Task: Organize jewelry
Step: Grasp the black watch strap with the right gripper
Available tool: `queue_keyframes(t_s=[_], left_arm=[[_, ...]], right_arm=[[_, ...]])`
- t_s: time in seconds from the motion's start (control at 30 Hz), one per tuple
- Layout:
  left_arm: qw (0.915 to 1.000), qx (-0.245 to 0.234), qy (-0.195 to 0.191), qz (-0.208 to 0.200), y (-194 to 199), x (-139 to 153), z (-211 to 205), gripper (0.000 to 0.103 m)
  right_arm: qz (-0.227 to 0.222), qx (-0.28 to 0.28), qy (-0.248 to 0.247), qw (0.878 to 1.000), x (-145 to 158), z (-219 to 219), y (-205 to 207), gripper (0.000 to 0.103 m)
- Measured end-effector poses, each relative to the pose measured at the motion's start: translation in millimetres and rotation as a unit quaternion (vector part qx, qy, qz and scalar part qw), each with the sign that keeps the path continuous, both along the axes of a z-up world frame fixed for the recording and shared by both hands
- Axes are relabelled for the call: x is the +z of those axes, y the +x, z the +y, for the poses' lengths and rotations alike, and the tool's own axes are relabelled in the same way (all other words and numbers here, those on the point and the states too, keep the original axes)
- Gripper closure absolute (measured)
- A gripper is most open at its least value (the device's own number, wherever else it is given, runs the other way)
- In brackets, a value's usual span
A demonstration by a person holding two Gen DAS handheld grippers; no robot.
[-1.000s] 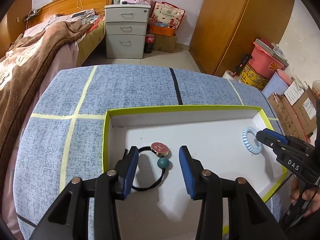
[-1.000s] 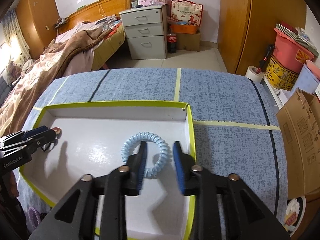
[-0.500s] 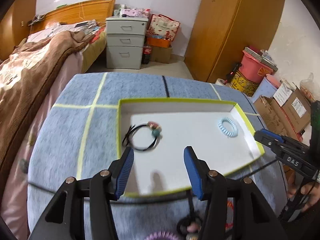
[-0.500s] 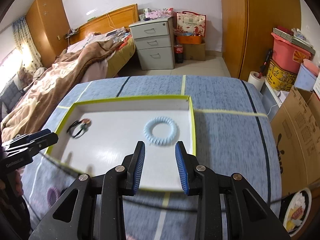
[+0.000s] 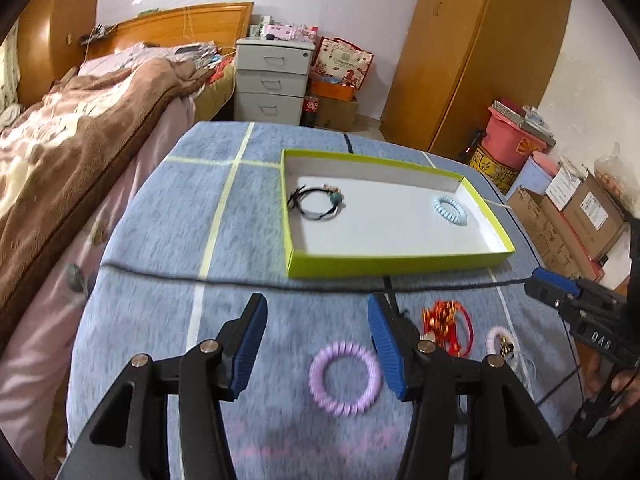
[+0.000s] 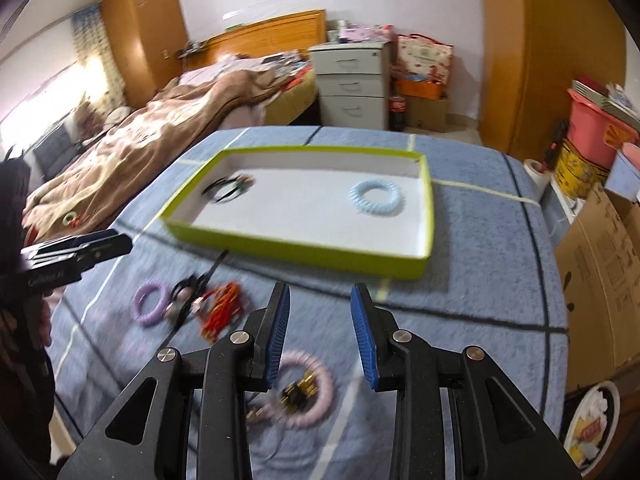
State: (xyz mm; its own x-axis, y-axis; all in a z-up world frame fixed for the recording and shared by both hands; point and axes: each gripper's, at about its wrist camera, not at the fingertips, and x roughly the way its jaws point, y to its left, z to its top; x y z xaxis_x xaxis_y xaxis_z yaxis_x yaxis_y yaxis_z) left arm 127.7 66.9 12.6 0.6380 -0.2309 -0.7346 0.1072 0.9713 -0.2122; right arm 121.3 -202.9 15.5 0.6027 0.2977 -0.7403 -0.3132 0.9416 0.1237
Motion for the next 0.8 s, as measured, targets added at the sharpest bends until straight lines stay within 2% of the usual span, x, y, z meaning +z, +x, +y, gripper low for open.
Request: queue_keyframes(t_s=[0.13, 0.4, 0.8], left_arm=[[1.0000, 0.004, -0.004, 0.004, -14, -5, 9, 0.048], [0.9999, 0.006, -0.004, 0.012, -31, -14, 14, 0.046], [0.9987, -0.017, -0.034, 0.036, -51, -29, 19, 0.045]], right_arm=[[0.014, 0.034, 0.014, 0.999, -9, 13, -14, 0.070], [0.035, 0.078, 0.006, 0.996, -25, 39, -33, 0.070], [0.055, 0.085, -0.043, 0.994, -40, 57, -40, 0.070]])
